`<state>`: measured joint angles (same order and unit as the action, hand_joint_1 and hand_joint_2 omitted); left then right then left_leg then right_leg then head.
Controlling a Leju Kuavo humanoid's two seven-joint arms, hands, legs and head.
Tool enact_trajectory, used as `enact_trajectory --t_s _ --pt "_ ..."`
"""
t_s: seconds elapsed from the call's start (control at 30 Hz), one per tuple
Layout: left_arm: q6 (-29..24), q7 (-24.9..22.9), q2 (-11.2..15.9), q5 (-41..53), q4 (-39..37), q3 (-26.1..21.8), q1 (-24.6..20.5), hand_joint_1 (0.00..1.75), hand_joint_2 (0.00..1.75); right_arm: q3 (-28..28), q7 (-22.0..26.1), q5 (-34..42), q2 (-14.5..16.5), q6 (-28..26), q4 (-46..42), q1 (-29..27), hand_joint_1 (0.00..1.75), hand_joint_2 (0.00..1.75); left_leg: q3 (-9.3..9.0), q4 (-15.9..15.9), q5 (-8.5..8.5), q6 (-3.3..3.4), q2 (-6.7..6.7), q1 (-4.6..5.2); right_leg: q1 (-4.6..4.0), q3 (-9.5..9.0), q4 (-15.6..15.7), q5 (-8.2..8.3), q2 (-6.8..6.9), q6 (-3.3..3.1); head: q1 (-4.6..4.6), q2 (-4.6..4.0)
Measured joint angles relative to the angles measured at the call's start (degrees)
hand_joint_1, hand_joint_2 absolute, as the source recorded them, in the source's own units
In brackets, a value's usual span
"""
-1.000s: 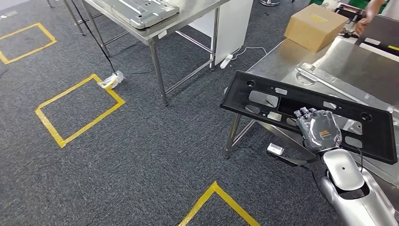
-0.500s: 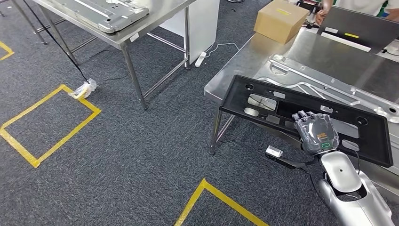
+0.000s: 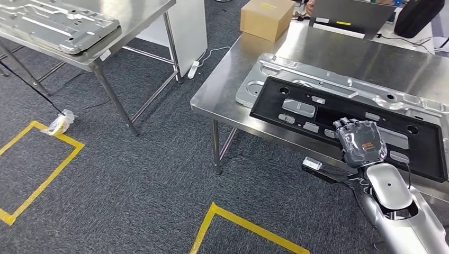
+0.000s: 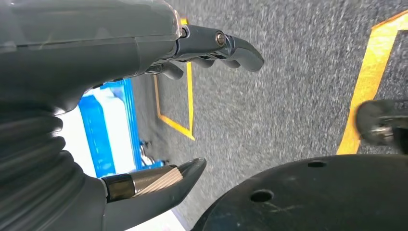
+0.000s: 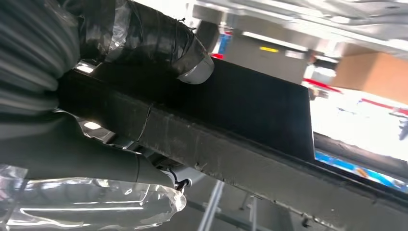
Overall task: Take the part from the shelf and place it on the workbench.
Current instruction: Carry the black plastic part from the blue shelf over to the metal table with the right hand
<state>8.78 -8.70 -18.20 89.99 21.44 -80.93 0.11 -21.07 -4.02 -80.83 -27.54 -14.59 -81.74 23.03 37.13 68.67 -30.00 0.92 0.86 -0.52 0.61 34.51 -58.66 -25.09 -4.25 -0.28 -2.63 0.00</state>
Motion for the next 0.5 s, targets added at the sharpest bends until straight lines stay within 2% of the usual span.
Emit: enact_trajectory --t_s 0.07,0.1,0.13,0.2,0.23,0.27,0.33,0.37,0.4,0.43,0.47,0.5 --pt "0.01 0.01 0.07 0.0 0.0 0.01 0.01 0.0 1.75 0.0 -0.03 0.06 0.01 -0.01 0.01 0.11 1.75 1.75 -3.06 -7.32 3.11 0.73 2.25 -0.02 -0.12 0.16 -0.14 -0.01 -1.4 0.26 -0.03 0.0" --pt "0.01 0.0 0.09 0.0 0.0 0.01 0.0 0.0 1.75 0.0 -0.04 0.08 0.02 0.0 0.01 0.16 1.75 1.75 -3.81 -9.09 3.57 0.9 2.92 0.03 -0.04 0.33 -0.19 0.05 -1.99 0.53 -0.04 0.0" --pt "0.01 -0.01 0.12 0.01 0.0 0.01 -0.04 0.0 1.75 0.0 -0.04 0.09 0.02 0.01 0.02 0.19 1.75 1.75 -4.04 -9.59 3.47 0.93 2.88 0.1 0.11 0.5 -0.15 0.15 -2.56 0.9 -0.03 0.0" --pt "0.02 -0.04 0.08 0.01 0.0 0.01 -0.17 0.0 1.75 0.0 -0.03 0.05 -0.04 0.02 0.02 0.26 1.75 1.75 -4.38 -10.3 3.87 1.11 1.61 0.07 0.3 0.71 -0.01 0.32 -3.24 1.64 -0.01 0.0" --pt "0.03 -0.06 0.07 0.02 0.0 0.01 -0.21 0.0 1.75 -0.01 -0.05 -0.07 -0.11 0.03 0.03 0.42 1.75 1.75 -4.63 -10.84 4.14 1.35 0.95 -0.06 0.22 0.99 -0.51 -0.1 -2.41 1.91 -0.15 0.0" --pt "0.04 -0.09 0.07 0.01 -0.01 0.01 -0.21 0.0 1.75 -0.06 -0.2 -0.38 -0.16 0.03 0.08 0.77 1.75 1.75 -4.86 -11.38 4.4 1.6 0.27 -0.2 0.1 1.73 -2.07 -1.15 -0.94 2.14 -0.3 0.0" --pt "0.05 -0.23 0.09 0.01 -0.02 0.01 -0.12 0.0 1.75 -0.33 -0.72 -1.37 0.05 -0.03 0.23 1.63 1.75 1.75 -5.04 -11.82 4.56 1.87 -0.82 -0.18 0.18 4.73 -8.41 -4.62 2.59 2.59 -0.57 0.0" --pt "0.05 -0.33 0.1 0.01 -0.02 0.01 -0.09 0.0 1.75 -0.54 -1.02 -1.94 0.33 -0.06 0.37 1.92 1.75 1.75 -5.02 -11.8 4.52 1.88 -1.3 -0.14 0.38 6.47 -12.09 -6.17 3.46 2.87 -0.58 0.0" --pt "0.05 -0.44 0.1 0.01 -0.02 0.01 -0.09 0.0 1.75 -0.79 -1.21 -2.45 0.74 -0.09 0.56 2.05 1.75 1.75 -5.03 -11.76 4.46 1.83 -1.72 -0.14 0.64 7.63 -14.59 -6.85 3.87 3.13 -0.58 0.0" --pt "0.05 -0.56 0.1 0.01 -0.02 0.01 -0.1 0.0 1.75 -1.16 -1.39 -3.0 1.24 -0.08 0.83 2.14 1.75 1.75 -5.05 -11.7 4.37 1.73 -2.11 -0.15 0.92 7.76 -15.04 -6.4 4.09 3.37 -0.59 0.0" --pt "0.05 -0.68 0.1 0.01 -0.03 0.01 -0.12 0.0 1.75 -1.61 -1.57 -3.64 1.79 -0.08 1.15 2.34 1.75 1.75 -5.1 -11.59 4.25 1.56 -2.41 -0.2 1.19 6.73 -13.22 -4.96 4.25 3.58 -0.6 0.0" --pt "0.06 -0.81 0.1 0.01 -0.05 0.01 -0.15 0.0 1.75 -2.2 -1.75 -4.36 2.45 -0.08 1.53 2.72 1.75 1.75 -5.14 -11.38 4.08 1.31 -2.65 -0.25 1.45 4.71 -9.47 -2.9 4.5 3.75 -0.6 0.0"
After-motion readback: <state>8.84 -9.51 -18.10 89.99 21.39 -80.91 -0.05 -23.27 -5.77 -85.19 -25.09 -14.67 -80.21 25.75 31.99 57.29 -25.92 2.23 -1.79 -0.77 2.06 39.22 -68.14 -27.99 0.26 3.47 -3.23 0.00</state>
